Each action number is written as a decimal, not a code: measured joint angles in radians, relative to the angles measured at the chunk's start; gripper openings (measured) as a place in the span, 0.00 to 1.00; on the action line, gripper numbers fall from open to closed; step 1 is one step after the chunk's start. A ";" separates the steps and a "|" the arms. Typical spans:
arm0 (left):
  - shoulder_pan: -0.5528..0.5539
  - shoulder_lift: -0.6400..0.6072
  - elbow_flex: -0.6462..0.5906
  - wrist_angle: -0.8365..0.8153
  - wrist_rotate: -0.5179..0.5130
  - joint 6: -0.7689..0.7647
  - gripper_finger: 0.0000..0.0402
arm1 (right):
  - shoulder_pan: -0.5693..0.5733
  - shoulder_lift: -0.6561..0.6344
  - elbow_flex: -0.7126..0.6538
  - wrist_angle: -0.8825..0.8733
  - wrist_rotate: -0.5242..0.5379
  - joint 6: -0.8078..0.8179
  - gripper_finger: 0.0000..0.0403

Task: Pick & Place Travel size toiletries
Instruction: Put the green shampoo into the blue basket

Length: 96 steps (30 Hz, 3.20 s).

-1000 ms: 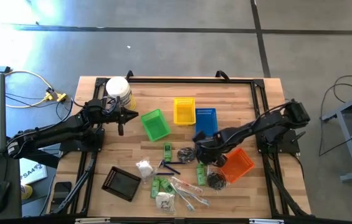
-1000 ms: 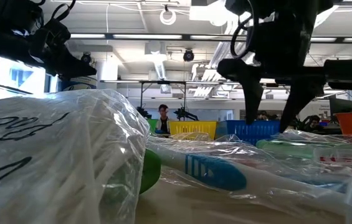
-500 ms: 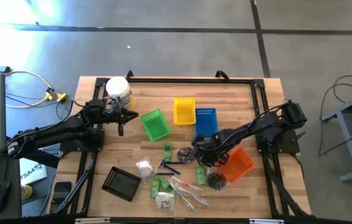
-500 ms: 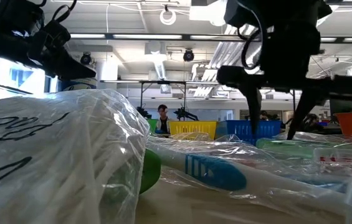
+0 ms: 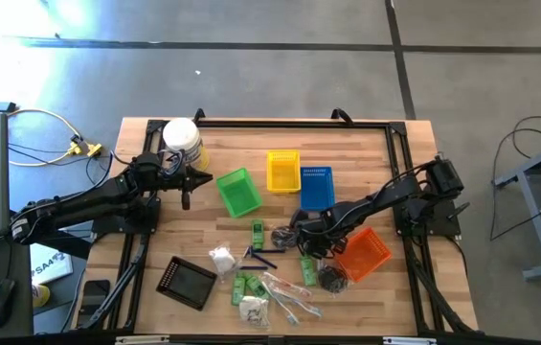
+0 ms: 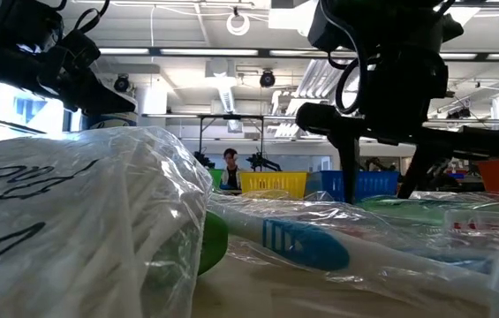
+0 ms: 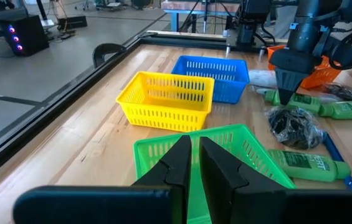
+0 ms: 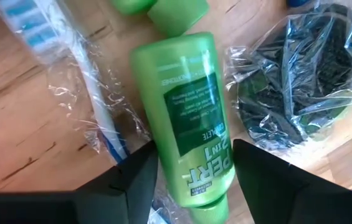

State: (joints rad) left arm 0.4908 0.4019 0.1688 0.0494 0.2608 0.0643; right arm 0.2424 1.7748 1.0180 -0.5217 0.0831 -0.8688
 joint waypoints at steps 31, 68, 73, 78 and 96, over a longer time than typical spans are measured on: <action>0.000 0.000 0.000 -0.031 0.000 0.002 0.08 | 0.038 -0.154 -0.001 0.054 0.131 0.074 0.27; 0.000 0.000 0.000 -0.022 -0.006 0.010 0.08 | -0.381 -0.286 0.000 -0.158 0.175 -0.632 0.27; 0.000 0.000 0.000 -0.022 -0.008 0.018 0.08 | -0.393 -0.237 -0.001 -0.117 0.122 -0.680 0.27; 0.000 0.000 0.000 -0.022 -0.011 0.018 0.08 | -0.402 -0.186 -0.001 -0.088 0.091 -0.674 0.27; 0.000 0.002 -0.001 -0.025 -0.011 0.046 0.08 | -0.460 -0.052 -0.001 -0.062 0.014 -0.620 0.27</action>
State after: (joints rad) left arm 0.4908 0.4042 0.1680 0.0242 0.2500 0.1100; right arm -0.2180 1.7228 1.0172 -0.5834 0.0974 -1.4892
